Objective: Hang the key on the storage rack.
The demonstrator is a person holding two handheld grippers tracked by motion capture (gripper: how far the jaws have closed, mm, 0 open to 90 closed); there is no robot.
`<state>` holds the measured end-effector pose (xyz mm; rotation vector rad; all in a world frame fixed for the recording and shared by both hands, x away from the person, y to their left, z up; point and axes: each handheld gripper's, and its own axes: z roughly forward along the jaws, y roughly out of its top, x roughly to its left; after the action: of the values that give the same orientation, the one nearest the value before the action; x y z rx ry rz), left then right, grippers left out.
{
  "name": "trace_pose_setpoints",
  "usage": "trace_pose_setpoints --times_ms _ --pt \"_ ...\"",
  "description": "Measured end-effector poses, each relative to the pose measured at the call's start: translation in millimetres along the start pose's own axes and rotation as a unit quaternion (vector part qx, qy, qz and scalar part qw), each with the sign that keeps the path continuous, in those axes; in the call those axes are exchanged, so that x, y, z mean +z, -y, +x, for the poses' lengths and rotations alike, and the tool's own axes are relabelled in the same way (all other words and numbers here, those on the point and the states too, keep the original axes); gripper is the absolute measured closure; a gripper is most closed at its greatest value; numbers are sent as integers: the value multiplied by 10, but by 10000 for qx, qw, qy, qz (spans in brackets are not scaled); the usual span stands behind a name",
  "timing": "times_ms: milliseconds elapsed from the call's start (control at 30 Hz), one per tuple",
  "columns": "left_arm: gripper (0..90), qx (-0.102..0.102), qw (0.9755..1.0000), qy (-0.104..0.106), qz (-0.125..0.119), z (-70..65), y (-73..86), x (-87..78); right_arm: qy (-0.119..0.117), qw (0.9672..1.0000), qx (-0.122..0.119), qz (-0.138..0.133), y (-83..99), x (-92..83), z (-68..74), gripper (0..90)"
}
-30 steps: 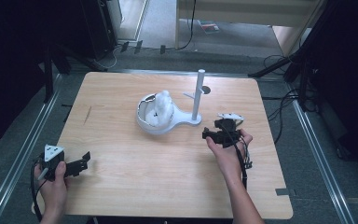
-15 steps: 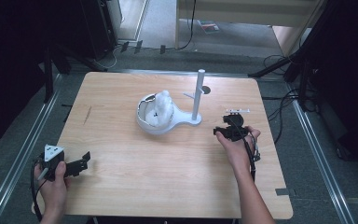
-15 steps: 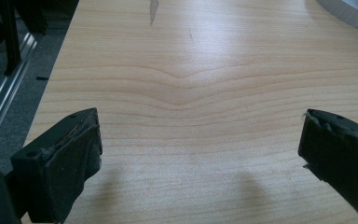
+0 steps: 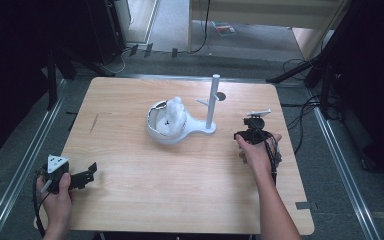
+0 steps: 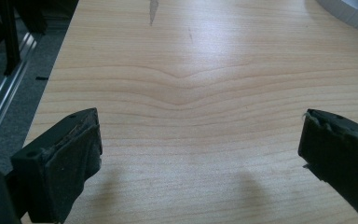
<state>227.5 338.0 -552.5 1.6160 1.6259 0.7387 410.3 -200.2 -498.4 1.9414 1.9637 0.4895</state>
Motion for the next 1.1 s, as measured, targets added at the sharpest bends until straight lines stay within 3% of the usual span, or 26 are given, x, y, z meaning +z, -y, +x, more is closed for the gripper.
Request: trace_pose_setpoints --times_ms 100,500,667,867,1100 --pt "3 1 10000 -3 0 -1 0 0 8 9997 147 206 -42 50 -27 353" --pt "3 1 10000 0 2 -1 0 0 249 9968 502 571 -177 155 -80 452" --pt "3 2 10000 0 2 -1 0 0 272 9928 685 942 -258 190 -121 477" --pt "3 5 10000 2 -2 -1 0 -1 219 9890 938 1125 -296 226 -164 538" --pt "3 7 10000 -5 7 -4 0 -1 313 9892 847 1152 -298 233 -153 597"
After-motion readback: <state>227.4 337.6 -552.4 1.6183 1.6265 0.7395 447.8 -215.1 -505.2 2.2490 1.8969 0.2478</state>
